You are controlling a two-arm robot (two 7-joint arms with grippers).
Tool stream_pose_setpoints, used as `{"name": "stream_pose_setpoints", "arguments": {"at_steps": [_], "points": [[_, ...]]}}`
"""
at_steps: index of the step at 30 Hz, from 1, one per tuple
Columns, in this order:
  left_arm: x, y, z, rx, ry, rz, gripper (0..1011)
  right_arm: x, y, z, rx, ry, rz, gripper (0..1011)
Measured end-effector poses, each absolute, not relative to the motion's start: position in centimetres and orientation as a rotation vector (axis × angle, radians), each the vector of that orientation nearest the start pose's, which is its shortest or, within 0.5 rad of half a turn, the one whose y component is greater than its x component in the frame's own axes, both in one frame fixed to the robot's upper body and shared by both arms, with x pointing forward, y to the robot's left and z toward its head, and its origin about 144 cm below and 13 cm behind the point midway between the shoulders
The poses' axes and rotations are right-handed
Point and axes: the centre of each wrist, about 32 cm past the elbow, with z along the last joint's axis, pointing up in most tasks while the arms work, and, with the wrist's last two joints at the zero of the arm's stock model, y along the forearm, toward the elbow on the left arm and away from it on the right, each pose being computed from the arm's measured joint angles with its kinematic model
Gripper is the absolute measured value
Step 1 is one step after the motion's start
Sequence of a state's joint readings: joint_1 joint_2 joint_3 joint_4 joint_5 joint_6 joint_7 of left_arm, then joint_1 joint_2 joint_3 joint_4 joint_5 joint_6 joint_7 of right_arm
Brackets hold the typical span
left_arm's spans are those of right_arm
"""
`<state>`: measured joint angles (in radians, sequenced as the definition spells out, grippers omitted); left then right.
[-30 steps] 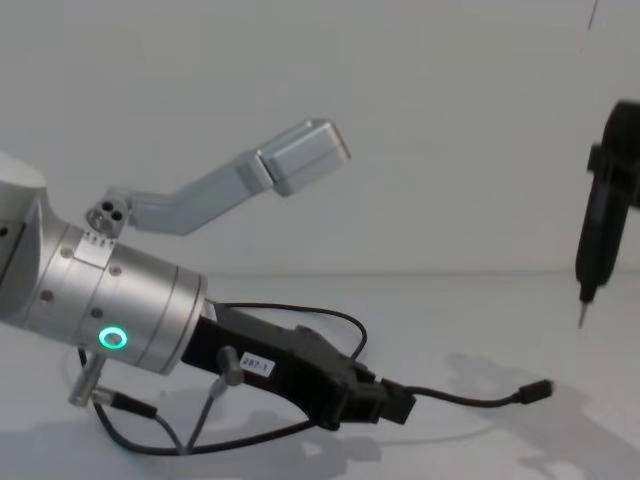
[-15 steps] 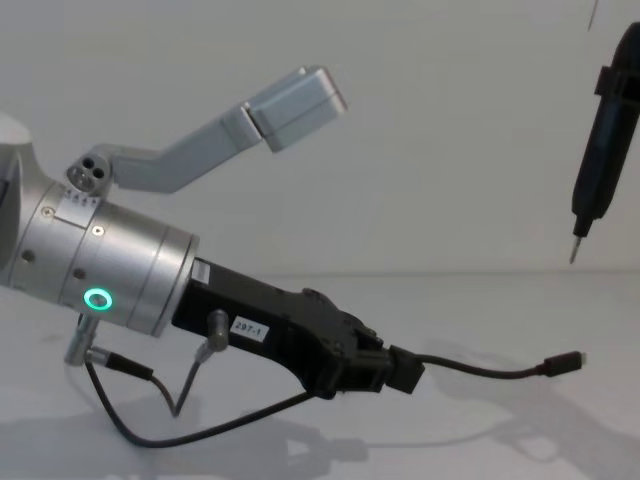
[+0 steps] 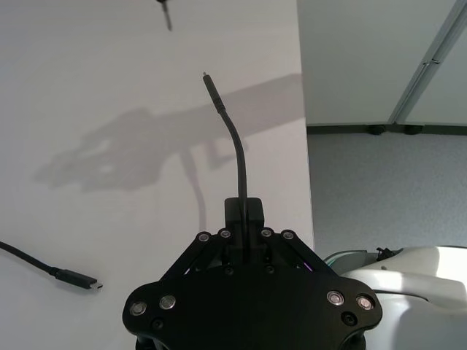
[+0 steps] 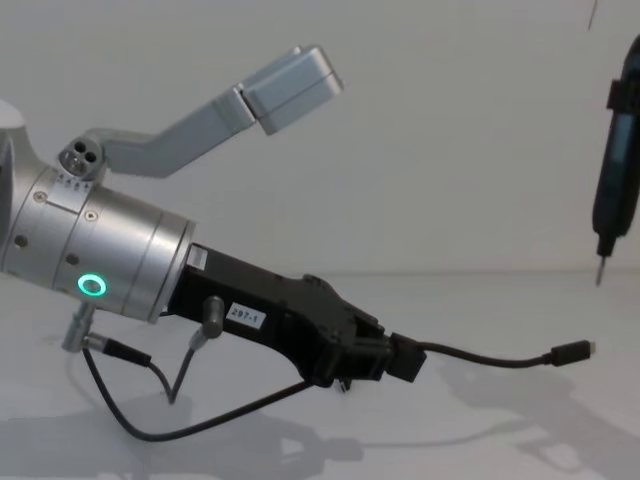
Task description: Pick up the data cable with the one hand.
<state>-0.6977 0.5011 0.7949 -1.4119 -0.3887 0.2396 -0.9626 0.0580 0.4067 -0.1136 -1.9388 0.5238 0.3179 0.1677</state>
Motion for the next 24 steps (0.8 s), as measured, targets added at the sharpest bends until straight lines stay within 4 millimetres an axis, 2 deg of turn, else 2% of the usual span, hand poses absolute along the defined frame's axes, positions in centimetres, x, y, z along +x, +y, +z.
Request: {"name": "stream_pose_setpoints", "arguments": {"at_steps": [24], "points": [[57.3, 19.5, 126.7, 0.424, -0.106, 0.088, 43, 43.4, -27.9, 127.4, -0.004, 0.080, -1.039, 279]]}}
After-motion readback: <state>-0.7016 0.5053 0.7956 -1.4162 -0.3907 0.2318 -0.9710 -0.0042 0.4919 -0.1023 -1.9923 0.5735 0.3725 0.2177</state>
